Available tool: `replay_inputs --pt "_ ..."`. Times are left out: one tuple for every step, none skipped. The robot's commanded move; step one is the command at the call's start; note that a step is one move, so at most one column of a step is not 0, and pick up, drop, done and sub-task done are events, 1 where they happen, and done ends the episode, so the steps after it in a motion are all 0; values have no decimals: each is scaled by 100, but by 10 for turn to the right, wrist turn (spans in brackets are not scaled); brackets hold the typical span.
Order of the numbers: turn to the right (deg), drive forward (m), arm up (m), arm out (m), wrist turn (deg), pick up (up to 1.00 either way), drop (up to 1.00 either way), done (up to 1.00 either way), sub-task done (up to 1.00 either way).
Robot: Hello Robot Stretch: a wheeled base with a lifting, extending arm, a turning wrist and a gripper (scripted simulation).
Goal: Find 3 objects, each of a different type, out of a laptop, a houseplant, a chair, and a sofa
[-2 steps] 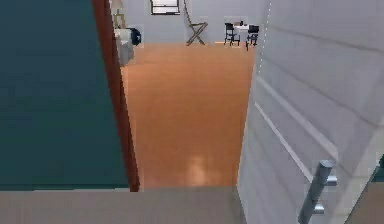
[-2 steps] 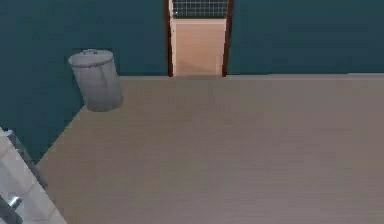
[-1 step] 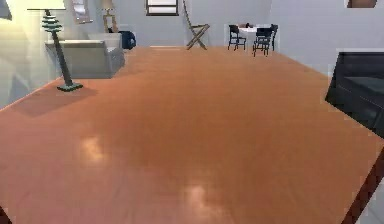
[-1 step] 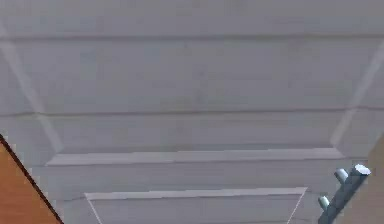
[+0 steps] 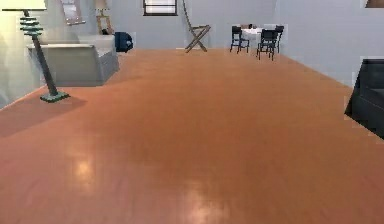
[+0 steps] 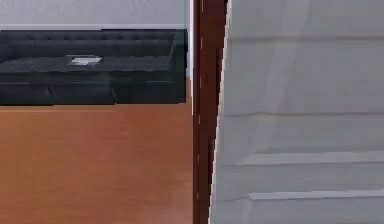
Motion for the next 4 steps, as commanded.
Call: replay_inputs --pt "390 0 0 0 0 0 0 0 0" --pt "0 30 0 0 0 0 0 0 0" --pt "390 0 0 0 0 0 0 0 0" --pt "0 100 0 0 0 0 0 0 0"
